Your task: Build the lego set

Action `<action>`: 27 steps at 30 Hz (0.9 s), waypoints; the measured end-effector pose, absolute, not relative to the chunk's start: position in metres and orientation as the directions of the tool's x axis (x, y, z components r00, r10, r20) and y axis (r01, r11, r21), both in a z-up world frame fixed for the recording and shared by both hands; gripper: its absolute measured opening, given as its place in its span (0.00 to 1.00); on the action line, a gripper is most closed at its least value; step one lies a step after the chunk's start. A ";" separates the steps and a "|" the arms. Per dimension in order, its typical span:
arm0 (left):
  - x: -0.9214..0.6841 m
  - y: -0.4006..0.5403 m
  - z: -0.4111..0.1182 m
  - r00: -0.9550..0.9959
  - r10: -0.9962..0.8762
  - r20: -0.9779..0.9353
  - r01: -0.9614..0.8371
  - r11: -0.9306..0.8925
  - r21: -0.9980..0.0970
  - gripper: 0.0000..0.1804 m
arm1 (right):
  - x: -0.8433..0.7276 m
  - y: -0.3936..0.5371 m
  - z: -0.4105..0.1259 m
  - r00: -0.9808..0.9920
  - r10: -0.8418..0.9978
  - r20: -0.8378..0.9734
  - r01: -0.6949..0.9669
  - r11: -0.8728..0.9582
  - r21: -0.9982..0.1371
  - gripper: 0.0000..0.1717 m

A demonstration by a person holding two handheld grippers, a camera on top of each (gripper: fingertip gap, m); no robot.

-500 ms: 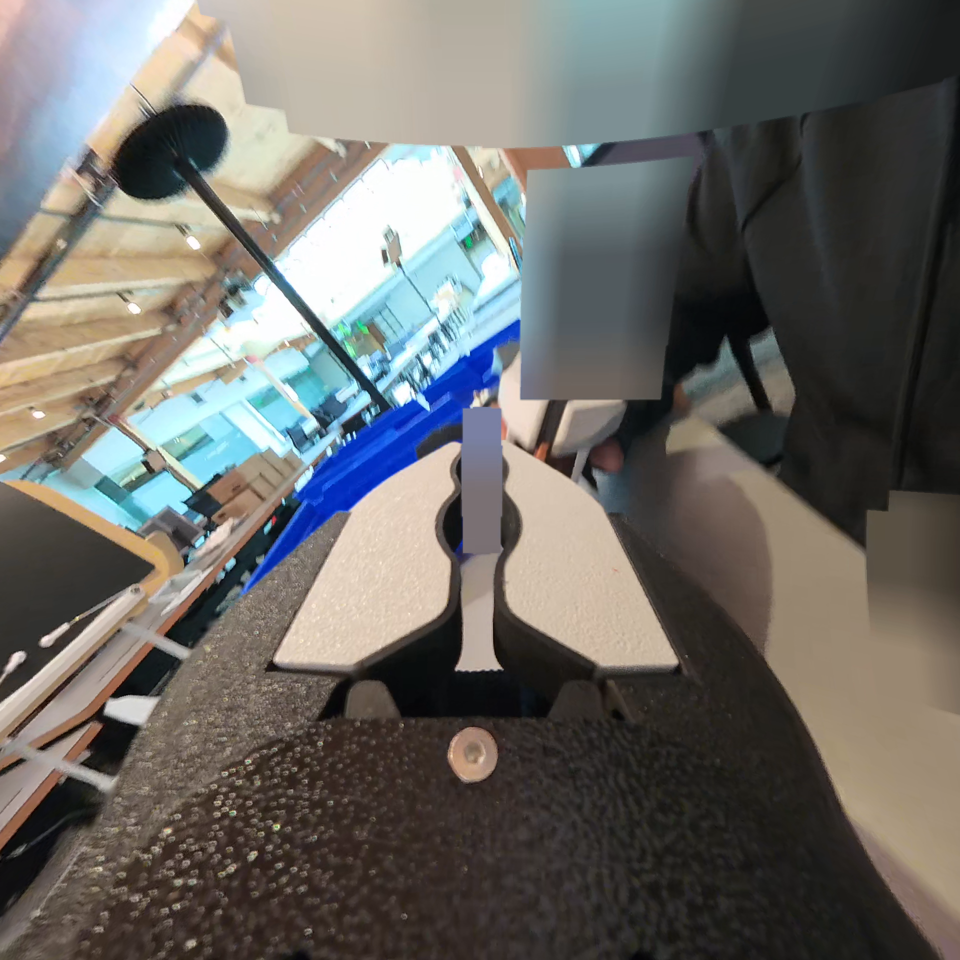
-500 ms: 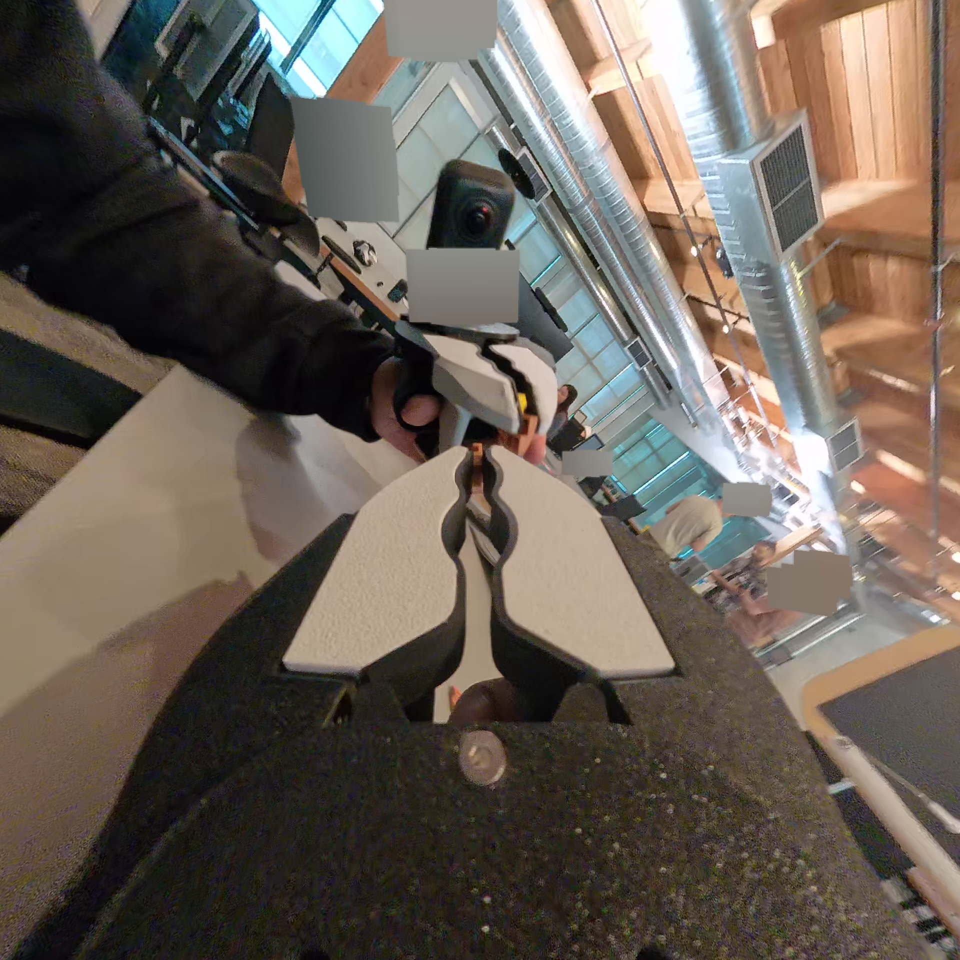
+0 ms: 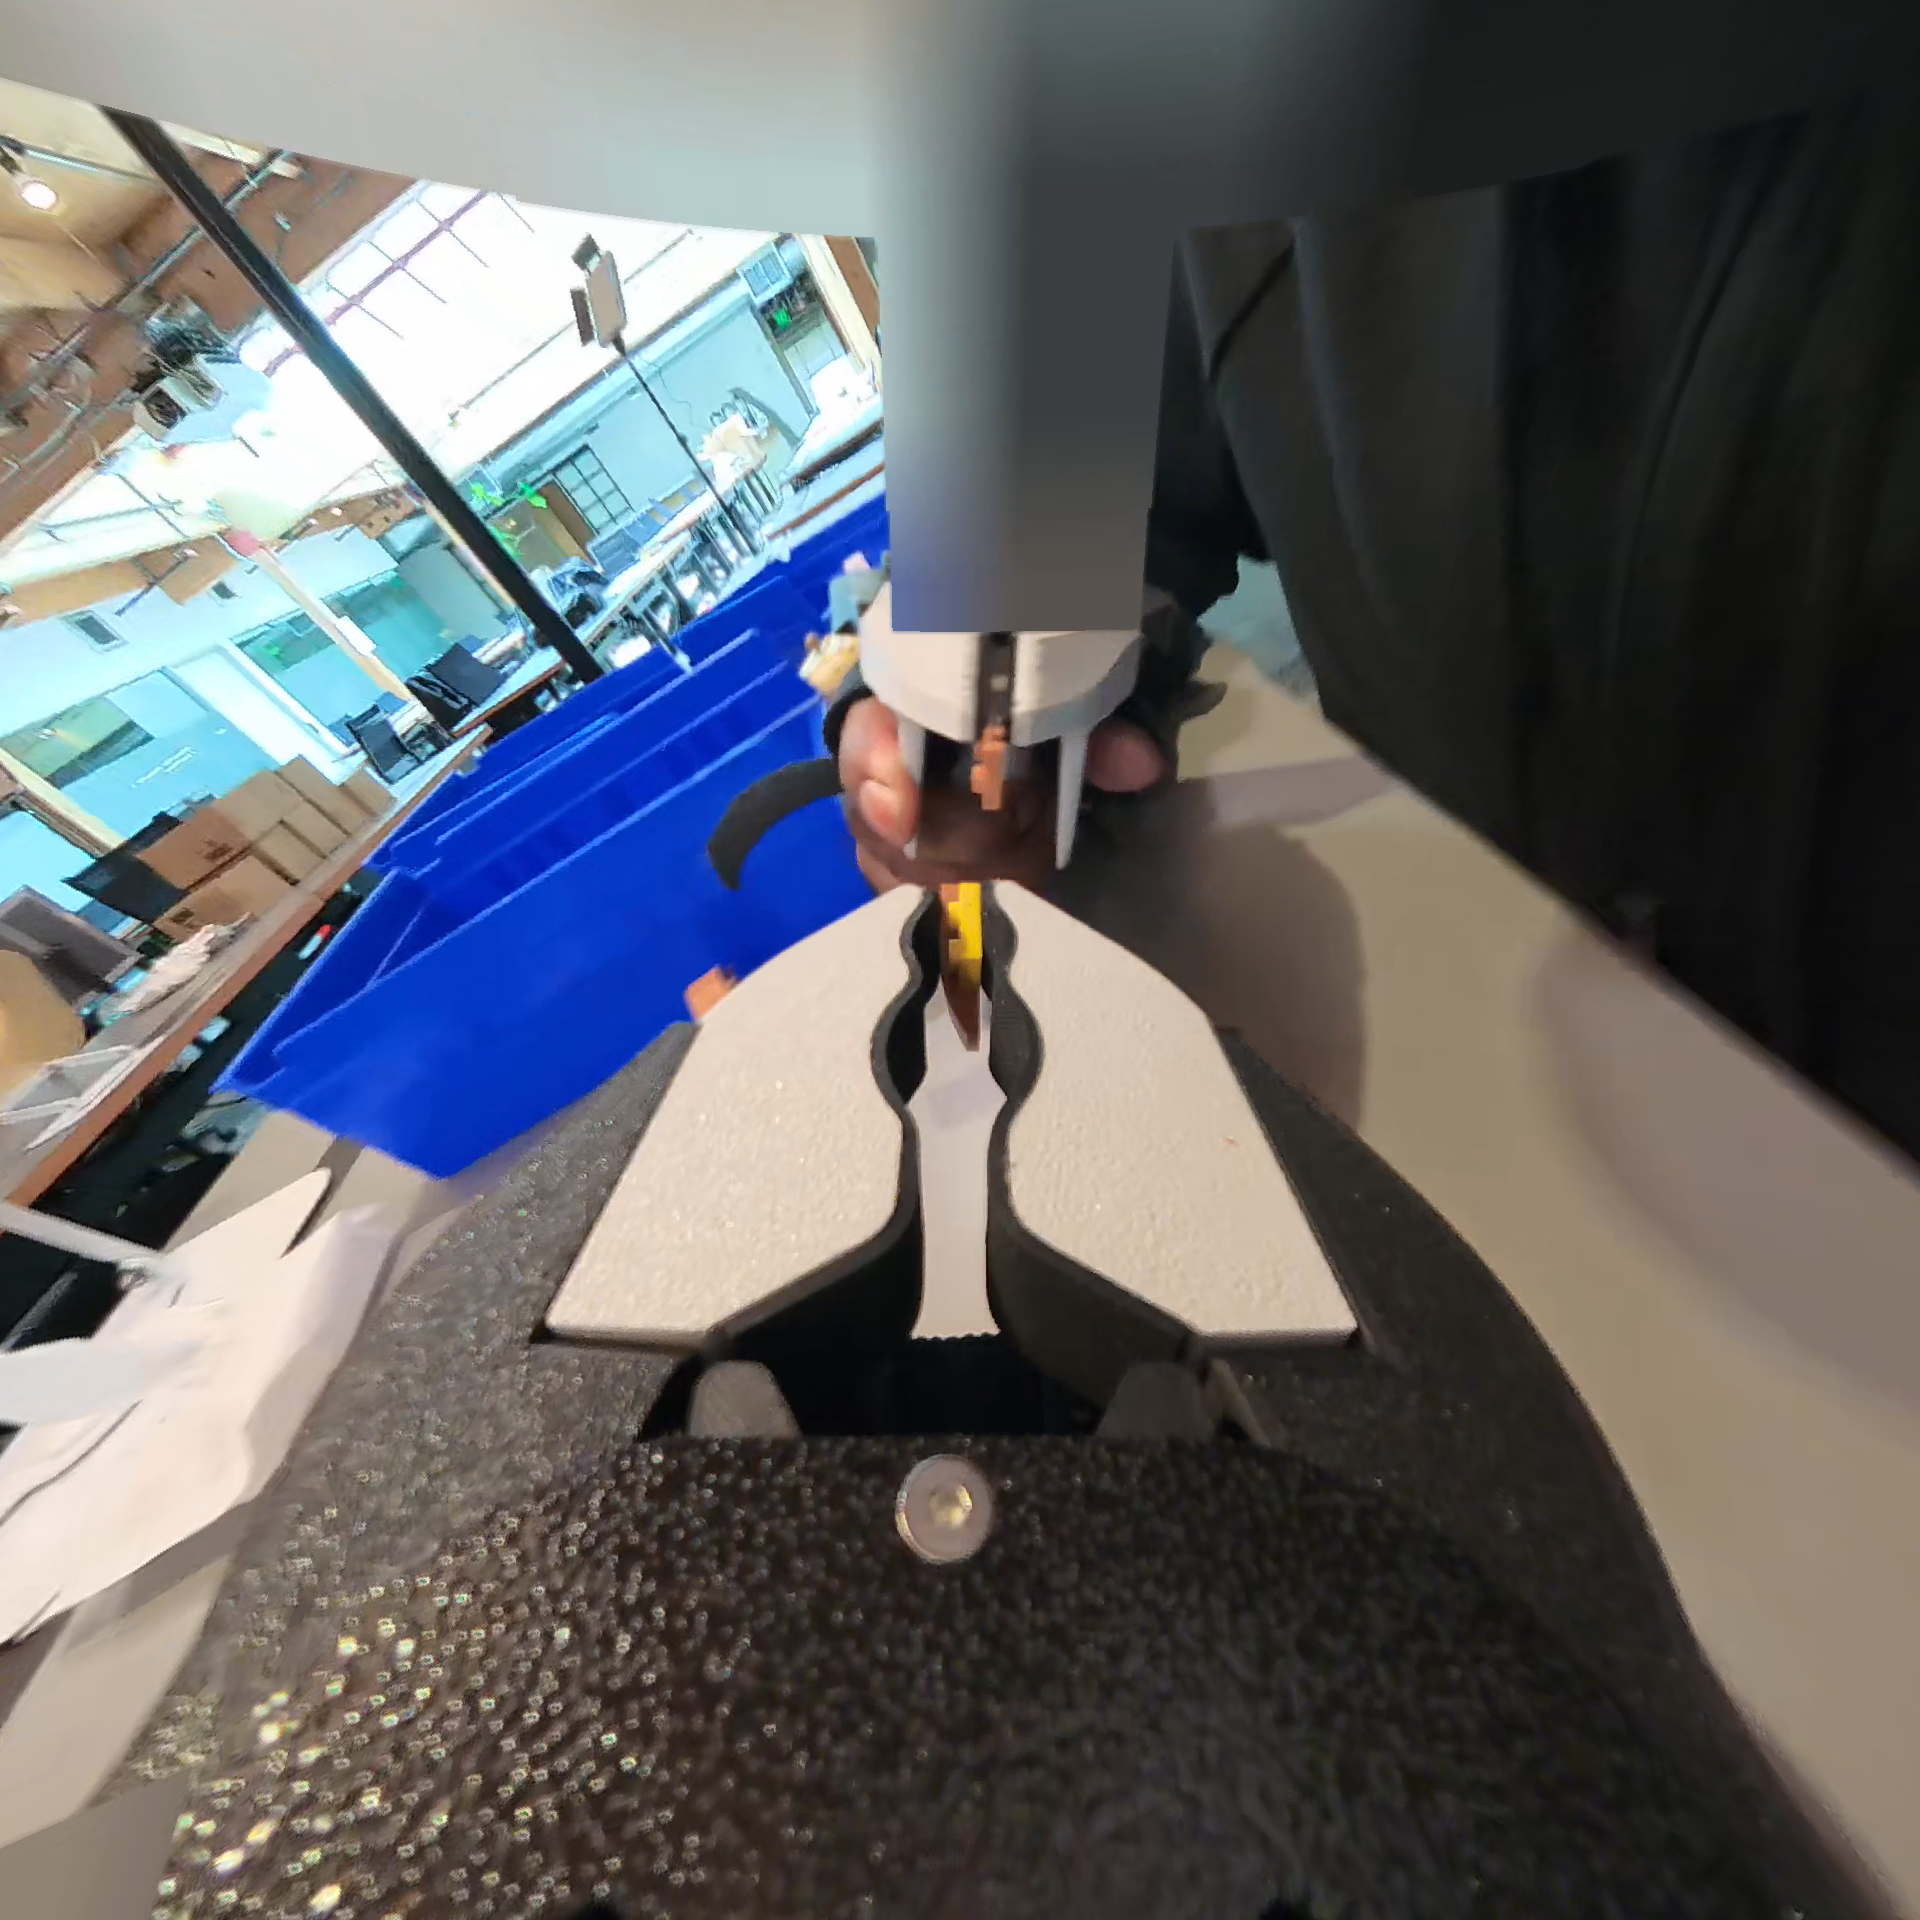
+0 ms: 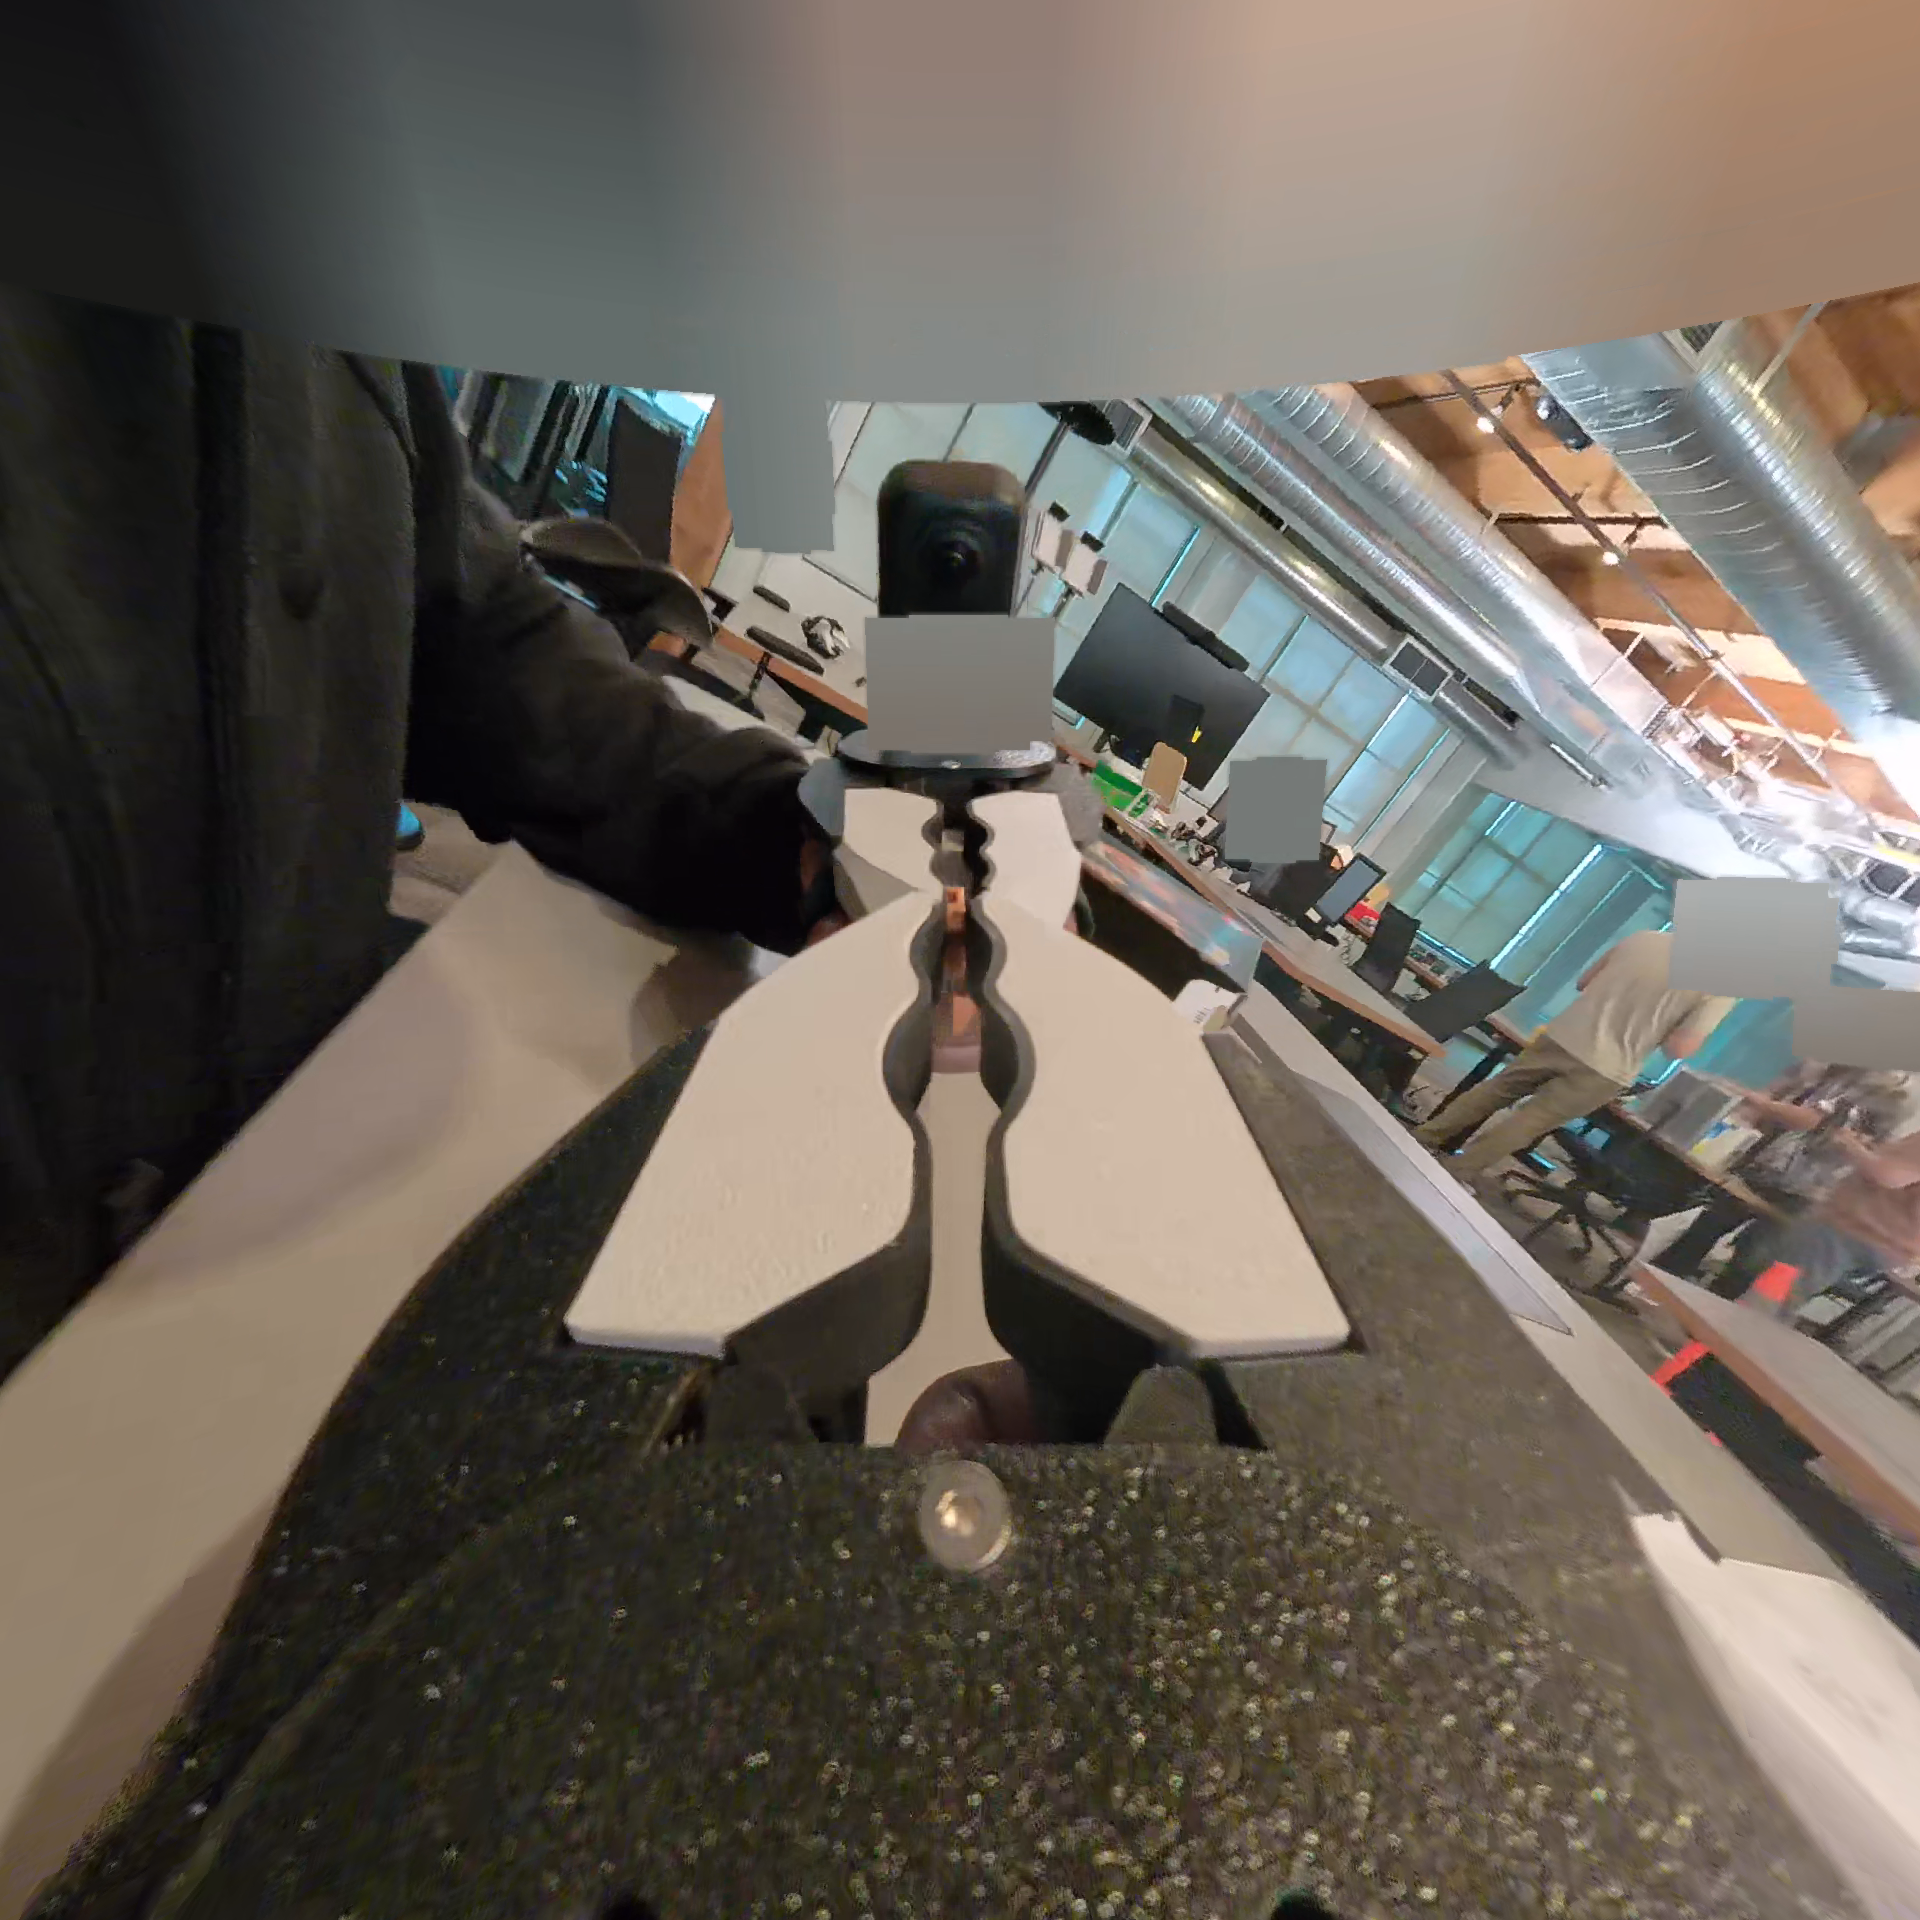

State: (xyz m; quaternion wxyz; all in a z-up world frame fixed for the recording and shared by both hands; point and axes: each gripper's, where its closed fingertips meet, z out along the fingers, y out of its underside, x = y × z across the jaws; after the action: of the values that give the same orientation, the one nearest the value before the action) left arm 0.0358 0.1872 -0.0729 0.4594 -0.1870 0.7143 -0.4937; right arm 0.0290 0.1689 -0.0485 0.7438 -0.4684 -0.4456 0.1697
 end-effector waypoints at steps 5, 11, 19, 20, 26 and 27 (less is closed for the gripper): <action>0.022 0.145 -0.063 -0.473 -0.709 -0.524 0.195 0.495 -0.847 0.04 | 0.013 0.121 -0.046 0.475 0.709 0.522 0.153 0.517 -0.842 0.02; 0.023 0.125 -0.066 -0.414 -0.705 -0.576 0.168 0.562 -0.810 0.04 | 0.003 0.107 -0.042 0.425 0.759 0.493 0.103 0.501 -0.860 0.02; 0.023 0.126 -0.072 -0.425 -0.681 -0.596 0.147 0.598 -0.788 0.04 | 0.014 0.118 -0.052 0.413 0.787 0.459 0.123 0.451 -0.884 0.01; 0.023 0.125 -0.073 -0.431 -0.677 -0.597 0.146 0.600 -0.787 0.04 | 0.015 0.118 -0.054 0.406 0.791 0.458 0.125 0.449 -0.885 0.02; 0.021 0.117 -0.075 -0.456 -0.667 -0.589 0.167 0.587 -0.792 0.04 | 0.010 0.106 -0.058 0.341 0.824 0.452 0.114 0.441 -0.890 0.02; 0.020 0.115 -0.075 -0.463 -0.660 -0.591 0.174 0.587 -0.791 0.04 | 0.009 0.104 -0.058 0.328 0.831 0.449 0.112 0.438 -0.892 0.02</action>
State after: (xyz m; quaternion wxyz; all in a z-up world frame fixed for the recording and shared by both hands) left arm 0.0204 0.1150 -0.0751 0.4917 -0.1638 0.7427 -0.4241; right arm 0.0093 0.1044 -0.0581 0.6737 -0.4583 -0.5147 0.2667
